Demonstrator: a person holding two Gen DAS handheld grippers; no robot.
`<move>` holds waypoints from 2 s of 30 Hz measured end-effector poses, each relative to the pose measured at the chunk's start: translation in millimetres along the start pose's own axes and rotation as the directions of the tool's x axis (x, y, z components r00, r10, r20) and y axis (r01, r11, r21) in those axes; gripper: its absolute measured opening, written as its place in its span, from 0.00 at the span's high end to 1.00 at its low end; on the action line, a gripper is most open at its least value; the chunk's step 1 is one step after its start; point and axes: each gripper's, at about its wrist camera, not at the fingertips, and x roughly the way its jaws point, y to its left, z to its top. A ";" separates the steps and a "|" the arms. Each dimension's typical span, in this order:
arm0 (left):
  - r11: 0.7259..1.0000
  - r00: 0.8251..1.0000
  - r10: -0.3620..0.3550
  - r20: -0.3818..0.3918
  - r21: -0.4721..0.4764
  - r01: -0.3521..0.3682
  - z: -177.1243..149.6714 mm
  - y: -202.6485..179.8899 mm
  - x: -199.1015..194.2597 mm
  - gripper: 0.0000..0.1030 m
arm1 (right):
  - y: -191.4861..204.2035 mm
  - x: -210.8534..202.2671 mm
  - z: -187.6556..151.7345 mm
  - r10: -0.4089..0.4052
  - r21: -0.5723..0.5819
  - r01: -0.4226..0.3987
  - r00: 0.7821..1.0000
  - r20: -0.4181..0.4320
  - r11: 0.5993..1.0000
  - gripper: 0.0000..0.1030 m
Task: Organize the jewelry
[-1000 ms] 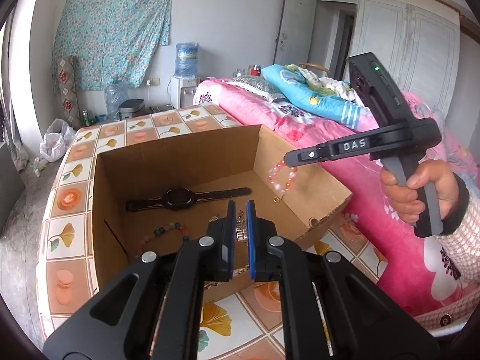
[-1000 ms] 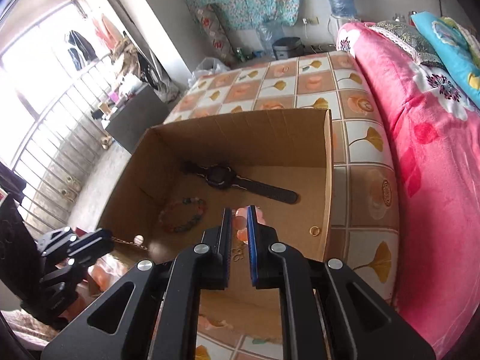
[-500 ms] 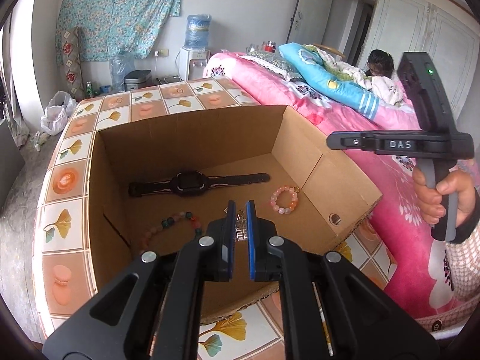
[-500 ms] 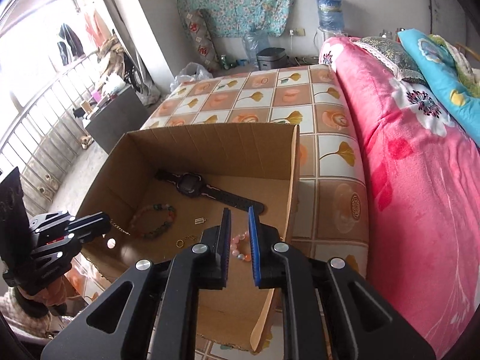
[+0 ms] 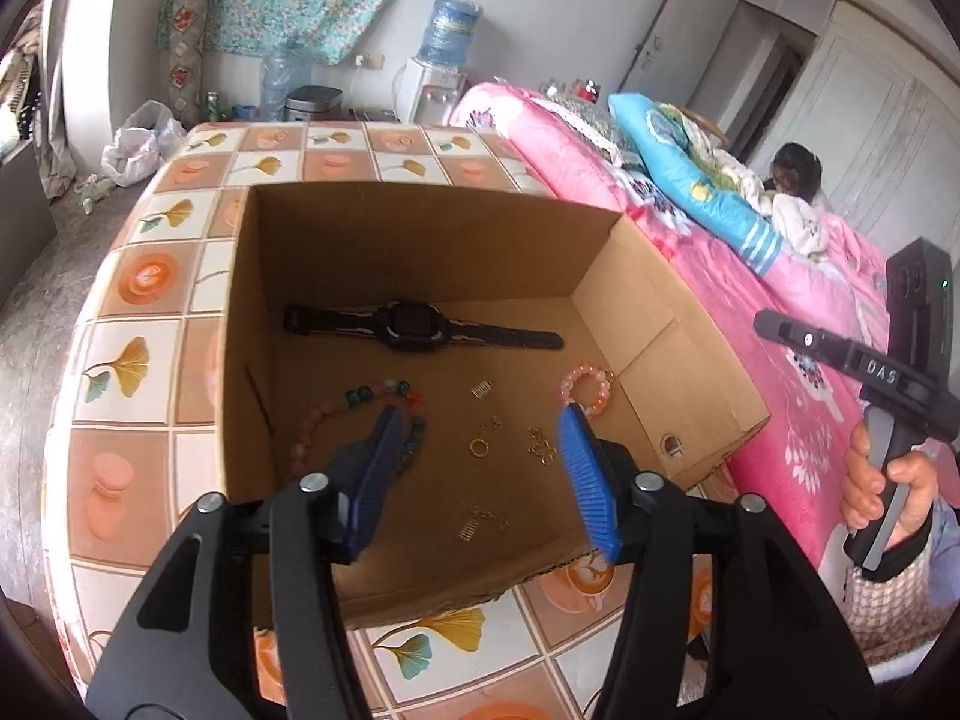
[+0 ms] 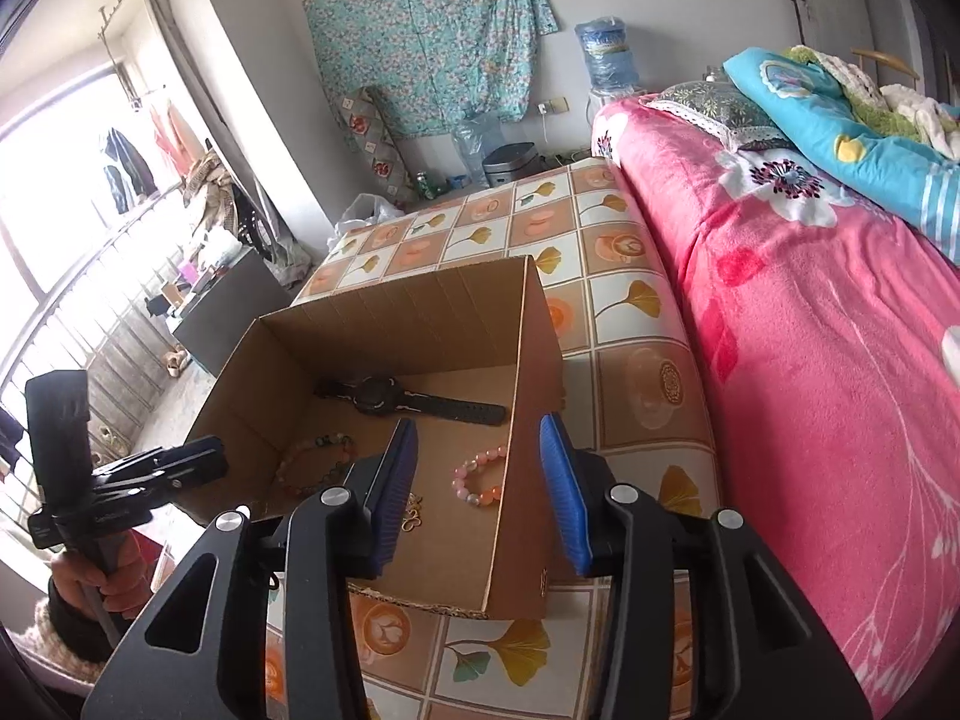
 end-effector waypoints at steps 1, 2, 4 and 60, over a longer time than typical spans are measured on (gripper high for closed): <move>1.000 0.999 0.021 0.036 -0.009 -0.021 -0.4 2.8 -11.1 0.36 | -2.8 2.2 -3.1 -0.005 0.015 0.005 1.000 -0.006 1.000 0.54; 0.998 0.996 0.057 0.073 -0.014 -0.056 -1.0 5.4 -22.4 0.24 | -5.7 4.0 -6.6 -0.006 0.032 0.006 1.000 -0.012 0.999 0.53; 0.988 0.977 0.153 0.152 -0.033 -0.150 -3.3 12.2 -43.8 0.16 | -11.6 9.4 -13.4 -0.004 0.072 0.005 1.000 -0.027 0.997 0.44; 0.911 0.883 0.411 0.227 -0.062 -0.408 -125.0 -55.3 -127.4 0.08 | 85.4 -79.7 -135.1 -0.221 -0.142 0.228 0.973 0.062 0.963 0.06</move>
